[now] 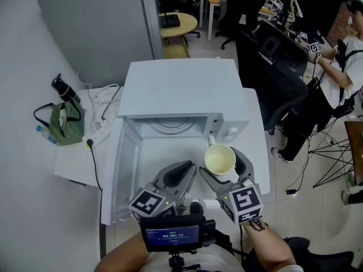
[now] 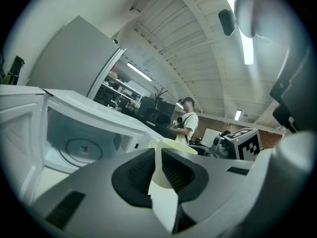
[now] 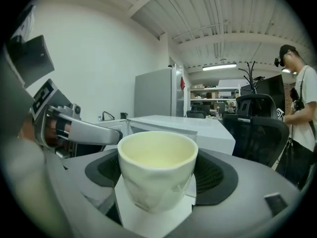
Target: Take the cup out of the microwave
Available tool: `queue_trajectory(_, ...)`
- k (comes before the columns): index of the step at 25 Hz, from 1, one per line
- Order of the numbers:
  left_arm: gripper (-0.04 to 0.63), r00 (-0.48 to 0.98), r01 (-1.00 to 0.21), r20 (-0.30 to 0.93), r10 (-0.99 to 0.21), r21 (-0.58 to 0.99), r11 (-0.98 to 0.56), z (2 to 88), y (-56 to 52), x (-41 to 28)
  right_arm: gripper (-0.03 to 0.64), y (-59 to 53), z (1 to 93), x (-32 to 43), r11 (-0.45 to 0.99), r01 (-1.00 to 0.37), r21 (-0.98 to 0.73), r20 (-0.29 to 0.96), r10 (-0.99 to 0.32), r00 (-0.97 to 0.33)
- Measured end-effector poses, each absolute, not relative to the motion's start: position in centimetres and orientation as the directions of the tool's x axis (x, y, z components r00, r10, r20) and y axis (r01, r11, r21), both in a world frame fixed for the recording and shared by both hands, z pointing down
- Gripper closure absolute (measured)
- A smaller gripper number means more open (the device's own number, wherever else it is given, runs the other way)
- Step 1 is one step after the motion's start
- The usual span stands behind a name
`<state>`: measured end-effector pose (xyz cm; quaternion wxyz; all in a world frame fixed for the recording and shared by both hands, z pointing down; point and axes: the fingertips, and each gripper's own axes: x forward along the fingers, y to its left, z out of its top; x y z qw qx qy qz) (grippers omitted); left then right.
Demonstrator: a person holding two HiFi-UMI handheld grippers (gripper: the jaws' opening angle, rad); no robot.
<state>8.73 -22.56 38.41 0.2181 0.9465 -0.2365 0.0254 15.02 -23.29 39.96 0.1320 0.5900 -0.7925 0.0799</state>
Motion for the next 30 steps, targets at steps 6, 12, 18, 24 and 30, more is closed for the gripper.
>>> queue_trajectory(6, 0.531, 0.894, -0.445, 0.111, -0.435, 0.350, -0.824, 35.4, -23.1, 9.9, 0.167, -23.7, 35.1, 16.0, 0.316, -0.949, 0.010, 0.237, -0.922, -0.305)
queue_trajectory(12, 0.531, 0.882, -0.466, 0.095, -0.461, 0.313, -0.827, 32.9, -25.0, 10.1, 0.167, -27.1, 30.8, 16.2, 0.353, -0.935, 0.025, 0.184, -0.921, -0.343)
queue_trajectory(18, 0.531, 0.869, -0.491, 0.095, -0.486, 0.291, -0.821, 32.4, -27.0, 10.2, 0.167, -32.5, 29.0, 17.1, 0.370, -0.929, -0.003, 0.165, -0.916, -0.365)
queue_trajectory(24, 0.531, 0.844, -0.532, 0.108, -0.526, 0.291, -0.795, 32.3, -28.7, 10.0, 0.167, -38.3, 29.2, 17.7, 0.374, -0.927, -0.017, 0.187, -0.910, -0.370)
queue_trajectory(30, 0.531, 0.819, -0.569, 0.125, -0.560, 0.300, -0.765, 33.1, -30.1, 9.5, 0.167, -44.4, 31.0, 17.4, 0.380, -0.925, -0.007, 0.209, -0.904, -0.373)
